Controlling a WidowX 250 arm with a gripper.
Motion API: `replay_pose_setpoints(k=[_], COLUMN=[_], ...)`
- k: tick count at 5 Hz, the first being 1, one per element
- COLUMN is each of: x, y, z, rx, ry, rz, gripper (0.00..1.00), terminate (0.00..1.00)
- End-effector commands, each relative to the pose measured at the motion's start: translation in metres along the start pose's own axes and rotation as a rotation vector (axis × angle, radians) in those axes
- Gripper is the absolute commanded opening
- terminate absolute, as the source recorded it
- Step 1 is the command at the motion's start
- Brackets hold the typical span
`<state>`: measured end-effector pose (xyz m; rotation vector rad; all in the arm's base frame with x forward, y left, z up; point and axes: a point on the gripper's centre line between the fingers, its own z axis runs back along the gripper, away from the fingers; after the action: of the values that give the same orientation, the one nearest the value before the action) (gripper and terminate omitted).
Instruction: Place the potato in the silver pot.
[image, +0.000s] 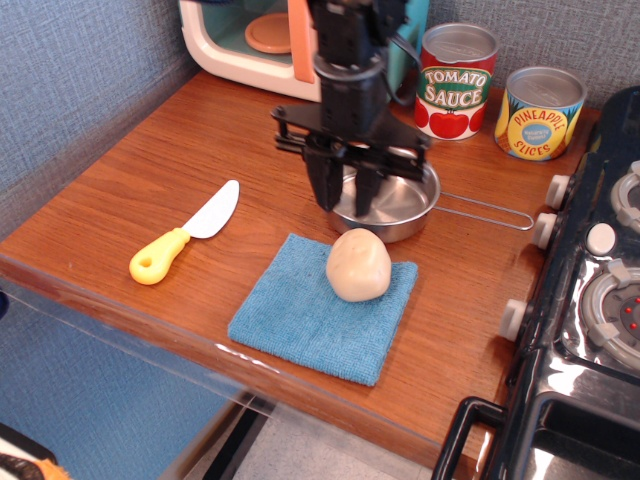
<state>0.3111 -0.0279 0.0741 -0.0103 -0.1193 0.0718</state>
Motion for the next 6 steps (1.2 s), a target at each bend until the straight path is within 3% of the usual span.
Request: replay_pose_setpoints(k=[1, 6], x=[-0.009, -0.003], y=[-0.005, -0.007], z=[0.000, -0.043], rx=[0.031, 0.061], ry=[-0.020, 0.040], rz=[0.075, 0.140], gripper=[1.00, 1.00], terminate=[0.00, 0.00])
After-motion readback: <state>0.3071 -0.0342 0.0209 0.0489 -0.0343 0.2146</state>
